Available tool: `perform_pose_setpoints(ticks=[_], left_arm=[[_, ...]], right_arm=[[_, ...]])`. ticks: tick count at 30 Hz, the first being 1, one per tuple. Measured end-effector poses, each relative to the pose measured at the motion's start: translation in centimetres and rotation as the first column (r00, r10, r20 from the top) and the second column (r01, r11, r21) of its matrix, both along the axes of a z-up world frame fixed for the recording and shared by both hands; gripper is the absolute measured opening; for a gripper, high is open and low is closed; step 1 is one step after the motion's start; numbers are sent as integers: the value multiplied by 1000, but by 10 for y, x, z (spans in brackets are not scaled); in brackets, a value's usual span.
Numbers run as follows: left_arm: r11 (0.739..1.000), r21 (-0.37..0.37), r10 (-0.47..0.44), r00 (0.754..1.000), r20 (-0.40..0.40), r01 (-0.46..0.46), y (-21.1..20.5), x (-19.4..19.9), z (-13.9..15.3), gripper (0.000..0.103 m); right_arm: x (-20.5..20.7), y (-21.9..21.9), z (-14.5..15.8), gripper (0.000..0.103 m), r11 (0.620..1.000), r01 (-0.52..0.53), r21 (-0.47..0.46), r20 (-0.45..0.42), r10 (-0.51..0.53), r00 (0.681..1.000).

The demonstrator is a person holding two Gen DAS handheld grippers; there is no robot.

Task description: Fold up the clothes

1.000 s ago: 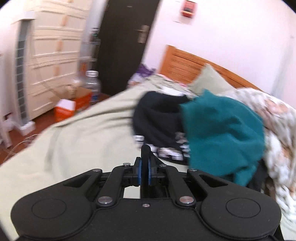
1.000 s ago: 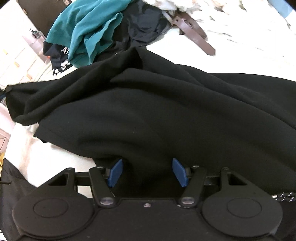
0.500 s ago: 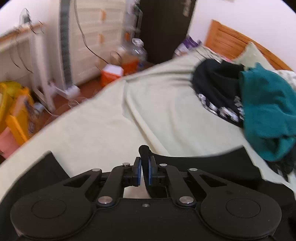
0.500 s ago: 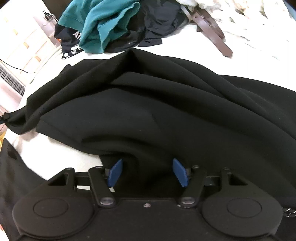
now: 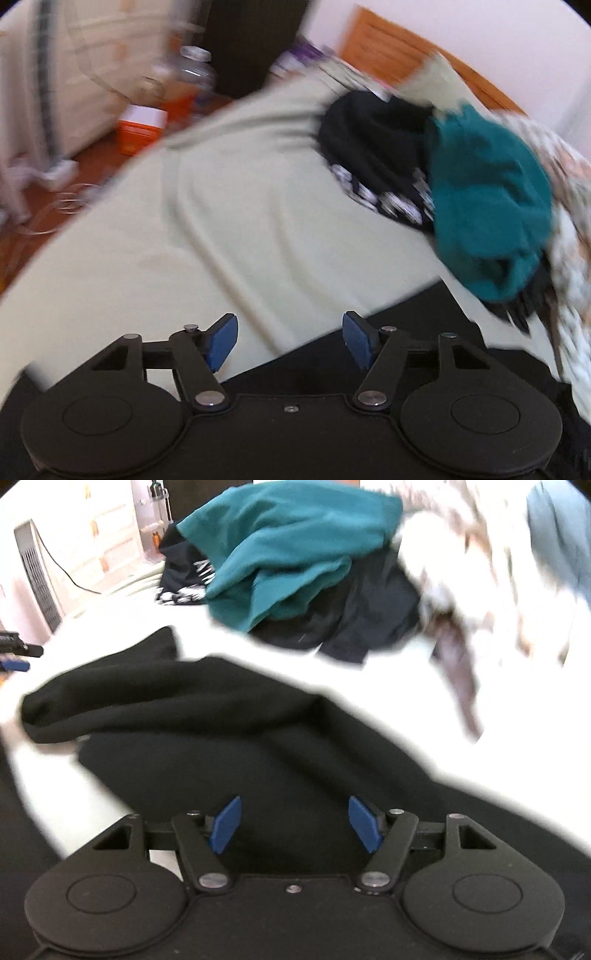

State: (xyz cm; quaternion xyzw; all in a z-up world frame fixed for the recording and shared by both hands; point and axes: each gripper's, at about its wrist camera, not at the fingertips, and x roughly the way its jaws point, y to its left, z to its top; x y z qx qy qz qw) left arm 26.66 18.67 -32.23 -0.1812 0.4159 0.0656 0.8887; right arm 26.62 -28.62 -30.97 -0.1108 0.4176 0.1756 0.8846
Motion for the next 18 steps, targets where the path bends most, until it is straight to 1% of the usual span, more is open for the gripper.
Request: perform_pose_setpoints(ticks=[1, 2, 3, 4, 5, 6, 7, 8, 9, 10, 12, 13, 14, 16, 18], left_arm=[[998, 4, -61, 997, -45, 61, -4, 15, -8, 67], [996, 7, -83, 995, -56, 84, -5, 19, -11, 67], [993, 6, -120, 991, -60, 120, -8, 25, -15, 67], [987, -15, -161, 984, -78, 160, -10, 32, -21, 67], [979, -38, -202, 975, -97, 199, -12, 40, -28, 66], [977, -45, -213, 971, -112, 209, -13, 42, -31, 64], [974, -52, -225, 965, -131, 220, -13, 46, -34, 57], [966, -53, -258, 957, -132, 253, -16, 51, -36, 53], [963, -50, -268, 953, -139, 264, -18, 54, -37, 51], [962, -39, -274, 949, -159, 271, -19, 58, -40, 41], [958, -50, -285, 945, -162, 281, -19, 62, -41, 23], [955, -56, -297, 942, -156, 292, -18, 61, -40, 4], [952, -34, -307, 941, -142, 305, -20, 61, -36, 4], [944, 14, -326, 938, -115, 330, -23, 61, -26, 2], [945, 46, -319, 945, -79, 323, -21, 59, -16, 2]], right_arm=[[9, 2, 1, 68, 1000, 5, -26, 11, -4, 1000], [14, 3, 0, 68, 999, 0, -52, 19, 1, 1000], [23, 6, -3, 68, 994, -20, -108, 34, 24, 999], [32, 9, -7, 68, 987, -39, -158, 42, 46, 998], [39, 10, -11, 68, 981, -52, -187, 30, 59, 998], [45, 11, -15, 66, 976, -64, -210, 19, 70, 997], [48, 11, -17, 63, 975, -68, -212, 9, 72, 997], [52, 10, -19, 45, 975, -71, -212, -2, 72, 997], [55, 10, -19, 17, 976, -67, -207, -17, 65, 998], [59, 9, -19, 9, 977, -64, -202, -32, 59, 998], [61, 8, -16, 8, 983, -60, -176, -48, 52, 997], [59, 6, -13, 7, 985, -51, -165, -48, 44, 998], [57, 4, -10, 5, 987, -43, -155, -48, 36, 998], [50, -1, 1, 4, 992, -9, -123, -34, 5, 999], [44, -7, 14, 2, 995, 31, -94, -2, -32, 999]])
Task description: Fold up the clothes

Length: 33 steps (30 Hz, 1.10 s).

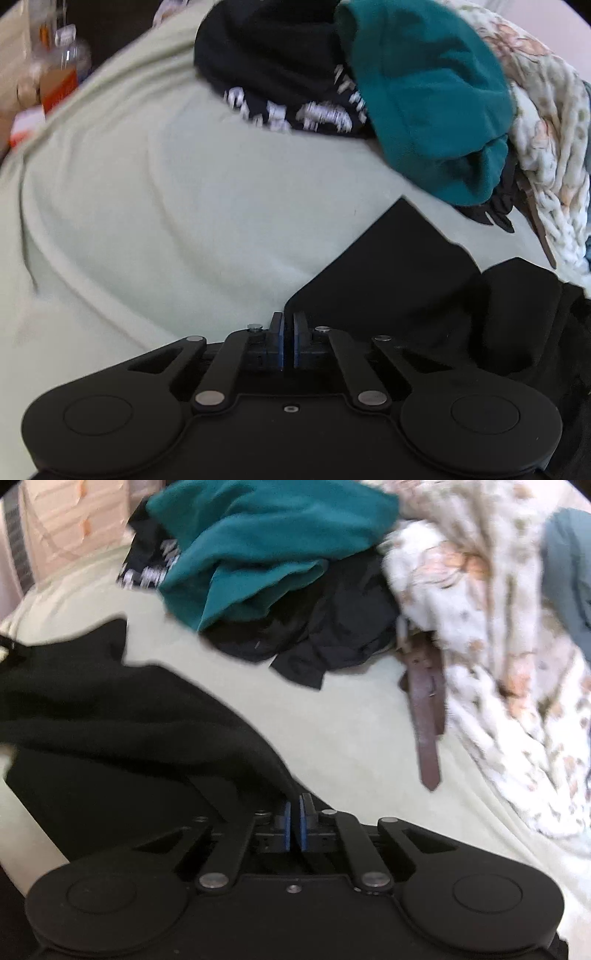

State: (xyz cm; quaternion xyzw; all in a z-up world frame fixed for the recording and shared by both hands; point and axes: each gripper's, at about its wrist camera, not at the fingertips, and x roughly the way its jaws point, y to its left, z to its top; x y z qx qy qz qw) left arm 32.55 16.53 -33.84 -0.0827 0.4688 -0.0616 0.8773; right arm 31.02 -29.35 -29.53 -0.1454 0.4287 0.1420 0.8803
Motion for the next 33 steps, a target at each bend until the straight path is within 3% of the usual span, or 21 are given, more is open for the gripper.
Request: perform_pose_setpoints(ticks=[6, 12, 14, 17, 22, 27, 28, 30, 33], left_arm=[[997, 6, 69, 981, 181, -71, 10, 2, 57, 2], [978, -25, 204, 921, 331, -208, 30, -17, 125, 2], [963, 35, 235, 895, 380, -267, 40, -30, 145, 2], [942, 67, 285, 887, 364, -330, 59, -44, 151, 2], [915, 132, 329, 895, 301, -381, 77, -65, 133, 2], [884, 188, 380, 892, 246, -429, 90, -92, 114, 0], [863, 214, 410, 882, 234, -458, 95, -103, 111, 0], [860, 193, 437, 877, 199, -473, 105, -114, 107, 0], [861, 231, 432, 891, 141, -454, 111, -127, 90, 0]], right_arm=[[-16, -13, 43, 2, 997, 59, 52, 105, -64, 992], [-37, -23, 75, 2, 995, 67, 73, 151, -78, 985], [-43, -30, 81, 2, 992, 78, 95, 144, -91, 985], [-57, -38, 84, 2, 990, 90, 111, 114, -102, 988], [-91, -36, 61, 2, 987, 74, 139, -42, -68, 997], [-119, -18, 33, 2, 988, 51, 144, -173, -26, 985], [-124, -14, 27, 2, 989, 48, 142, -194, -20, 981], [-131, -11, 12, 2, 990, 52, 135, -234, -19, 972], [-134, -9, -10, 3, 993, 51, 108, -282, -18, 959]])
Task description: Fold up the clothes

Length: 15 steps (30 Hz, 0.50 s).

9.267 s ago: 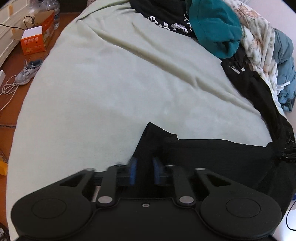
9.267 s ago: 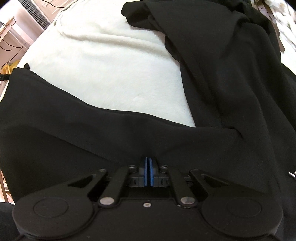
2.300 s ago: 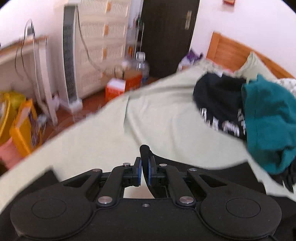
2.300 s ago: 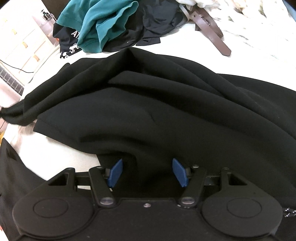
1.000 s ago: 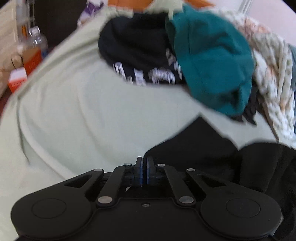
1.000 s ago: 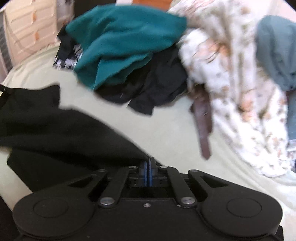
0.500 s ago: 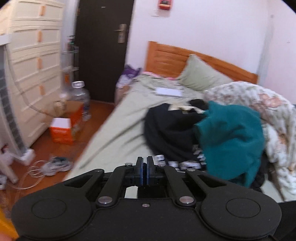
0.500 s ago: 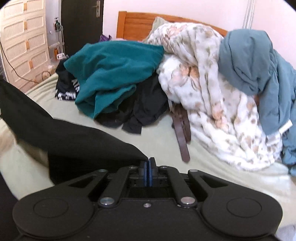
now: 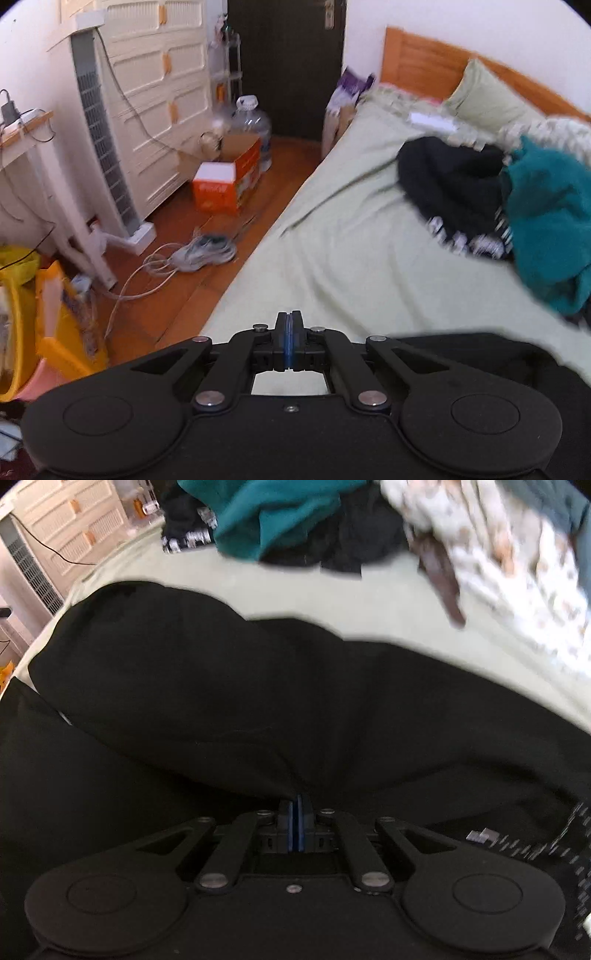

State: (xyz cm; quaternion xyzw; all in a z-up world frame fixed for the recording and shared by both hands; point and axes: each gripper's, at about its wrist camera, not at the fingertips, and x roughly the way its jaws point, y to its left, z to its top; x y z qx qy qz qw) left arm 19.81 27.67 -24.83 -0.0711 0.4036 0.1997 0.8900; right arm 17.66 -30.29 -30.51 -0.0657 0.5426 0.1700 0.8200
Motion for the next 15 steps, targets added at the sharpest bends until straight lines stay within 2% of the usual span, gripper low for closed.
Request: perform_pose_setpoints(ticks=[1, 3, 4, 5, 6, 7, 8, 10, 11, 13, 15], left_arm=[[999, -46, 2, 1000, -1, -2, 3, -3, -5, 0], [997, -73, -14, 1000, -4, 13, 2, 1, -9, 0], [995, -97, -29, 1000, -6, 28, 2, 5, -10, 5], [993, -106, -47, 999, -5, 46, 0, 11, -12, 14], [991, -115, -65, 998, -4, 64, -3, 17, -14, 22], [989, -123, -83, 997, -3, 82, -5, 24, -16, 41], [985, -127, -117, 993, 2, 116, -8, 31, -17, 52], [982, -121, -144, 990, 5, 143, -9, 39, -20, 59], [977, -132, -172, 985, 1, 170, -12, 49, -24, 61], [961, -150, -239, 971, -23, 233, -20, 75, -37, 69], [954, -151, -269, 961, -58, 258, -25, 89, -49, 69]], right_arm=[[-1, 2, -7, 4, 1000, -16, -20, -15, 16, 1000], [1, 4, -10, 6, 999, -36, -38, -15, 36, 999], [1, 3, -7, 8, 999, -36, -36, -5, 36, 999], [2, 1, -2, 17, 999, -35, -30, 10, 35, 999], [1, -2, 2, 30, 999, -37, -25, 23, 38, 999], [1, -4, 11, 38, 999, -46, -20, 44, 47, 998], [3, -6, 21, 46, 998, -59, -20, 70, 61, 996], [6, -9, 36, 50, 997, -68, -22, 112, 70, 991], [9, -11, 42, 55, 997, -67, -28, 129, 71, 989], [20, -20, 51, 57, 994, -58, -95, 169, 74, 983], [31, -29, 47, 57, 984, -39, -173, 177, 70, 982]])
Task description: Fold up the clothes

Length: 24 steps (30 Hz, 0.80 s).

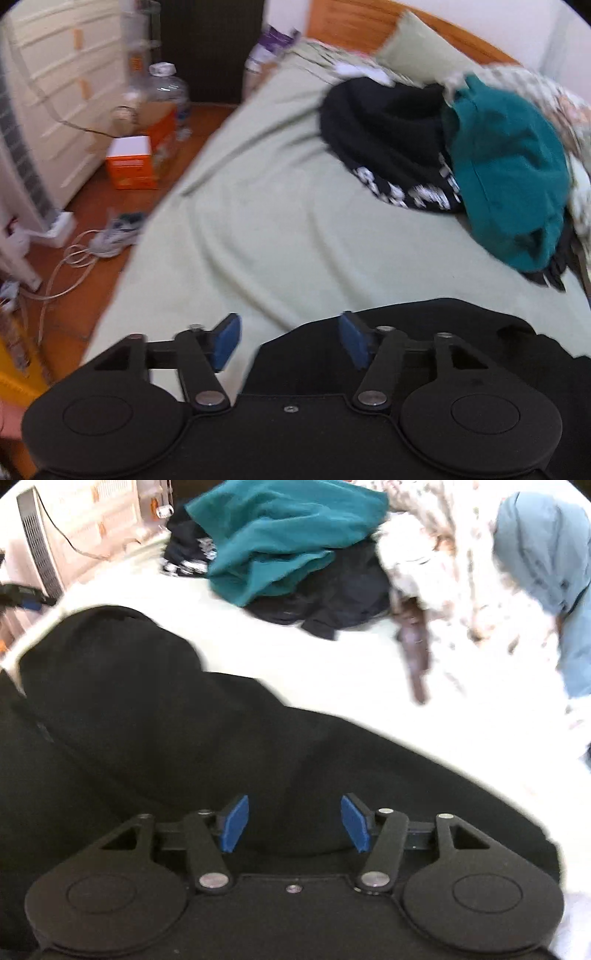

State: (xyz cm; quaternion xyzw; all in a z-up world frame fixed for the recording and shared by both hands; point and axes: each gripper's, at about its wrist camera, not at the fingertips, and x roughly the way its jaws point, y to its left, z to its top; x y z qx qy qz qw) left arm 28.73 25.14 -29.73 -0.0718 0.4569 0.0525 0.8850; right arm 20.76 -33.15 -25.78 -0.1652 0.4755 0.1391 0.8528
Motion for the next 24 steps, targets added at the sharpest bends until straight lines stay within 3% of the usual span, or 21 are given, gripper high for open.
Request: perform_pose_setpoints(ticks=[5, 7, 9, 12, 14, 16, 17, 18, 19, 24], left_arm=[[999, -50, -5, 998, -61, 2, -7, 23, -28, 69], [995, -104, 2, 998, -56, -8, -7, 25, -32, 69], [994, -106, 4, 996, -87, -13, -9, 29, -39, 65], [996, -93, -16, 993, -115, 5, -17, 33, -46, 42], [996, -81, -32, 993, -110, 24, -21, 34, -43, 6], [996, -73, -50, 993, -106, 42, -24, 33, -40, 5], [997, -66, -53, 994, -96, 47, -25, 32, -36, 3], [997, -59, -57, 995, -84, 52, -26, 31, -33, 3], [997, -53, -60, 996, -72, 56, -27, 30, -29, 2], [1000, -6, -12, 999, 32, 12, -25, 27, 0, 2]], right_arm=[[32, -13, -22, 57, 999, 12, -48, -9, -13, 1000], [51, -7, -31, 57, 1000, 4, -28, 10, -4, 1000], [73, 2, -43, 57, 1000, -6, 13, -3, 6, 1000], [96, 16, -60, 58, 999, -43, 28, -29, 44, 999], [107, 25, -71, 60, 997, -79, 18, -61, 80, 995], [119, 32, -84, 59, 994, -105, 28, -112, 108, 988], [121, 34, -87, 51, 992, -121, 22, -126, 123, 984], [122, 39, -94, 19, 987, -159, 4, -149, 158, 976], [122, 44, -99, 3, 981, -193, -12, -169, 188, 968], [124, 50, -87, 1, 985, -168, -42, -129, 161, 978]])
